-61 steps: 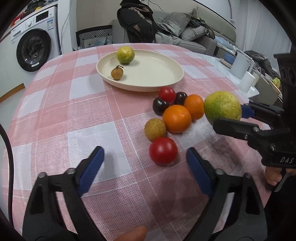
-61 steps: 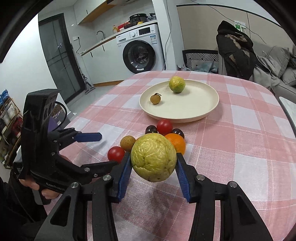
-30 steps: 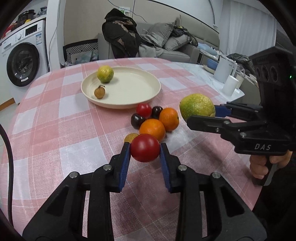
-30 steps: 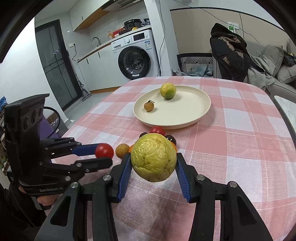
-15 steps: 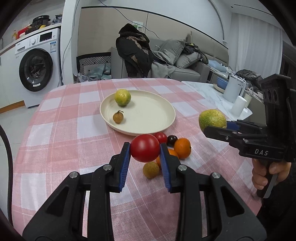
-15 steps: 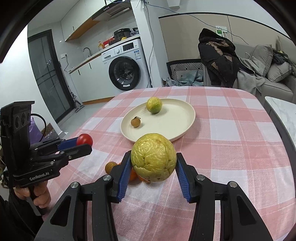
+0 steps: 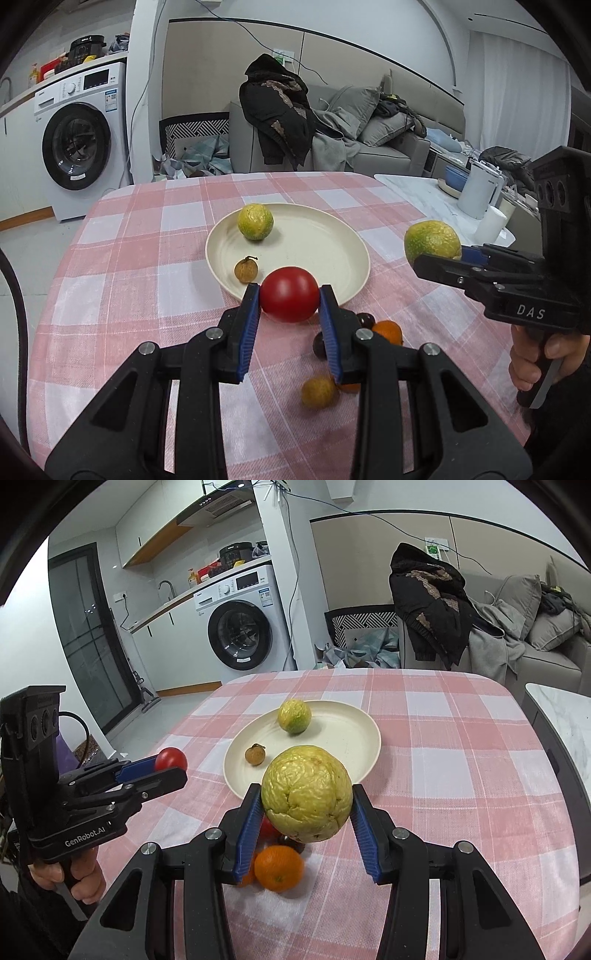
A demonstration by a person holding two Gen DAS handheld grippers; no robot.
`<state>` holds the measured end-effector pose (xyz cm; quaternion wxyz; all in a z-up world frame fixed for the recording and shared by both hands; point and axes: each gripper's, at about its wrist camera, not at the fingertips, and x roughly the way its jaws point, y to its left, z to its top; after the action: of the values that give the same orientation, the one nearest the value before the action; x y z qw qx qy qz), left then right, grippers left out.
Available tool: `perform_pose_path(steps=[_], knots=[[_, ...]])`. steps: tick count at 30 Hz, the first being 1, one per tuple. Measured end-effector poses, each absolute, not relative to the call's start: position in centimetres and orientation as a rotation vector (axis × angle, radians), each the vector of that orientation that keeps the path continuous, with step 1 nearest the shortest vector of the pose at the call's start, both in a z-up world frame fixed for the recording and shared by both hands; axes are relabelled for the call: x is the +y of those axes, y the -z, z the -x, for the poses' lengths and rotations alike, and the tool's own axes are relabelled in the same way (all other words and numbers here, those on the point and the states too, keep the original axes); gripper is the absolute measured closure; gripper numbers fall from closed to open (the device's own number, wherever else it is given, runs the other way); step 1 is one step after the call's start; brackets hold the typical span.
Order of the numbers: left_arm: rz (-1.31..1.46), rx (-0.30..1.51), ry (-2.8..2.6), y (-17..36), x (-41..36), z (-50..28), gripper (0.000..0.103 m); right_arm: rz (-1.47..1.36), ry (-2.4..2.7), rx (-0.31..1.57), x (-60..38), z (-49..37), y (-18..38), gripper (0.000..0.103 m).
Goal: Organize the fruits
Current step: 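Carry the guava and tomato onto the cream plate and open both tools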
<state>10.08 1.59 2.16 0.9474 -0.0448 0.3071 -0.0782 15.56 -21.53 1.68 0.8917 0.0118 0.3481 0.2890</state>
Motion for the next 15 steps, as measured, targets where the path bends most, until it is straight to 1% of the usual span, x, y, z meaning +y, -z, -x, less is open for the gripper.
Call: perform_pose_path(steps=[15], knots=[[0.087,0.645,0.105,0.5,1.3,-15.5,0.074,-0.026,-0.619,0.726,-20.0,-18.7,-0.7,0.055]])
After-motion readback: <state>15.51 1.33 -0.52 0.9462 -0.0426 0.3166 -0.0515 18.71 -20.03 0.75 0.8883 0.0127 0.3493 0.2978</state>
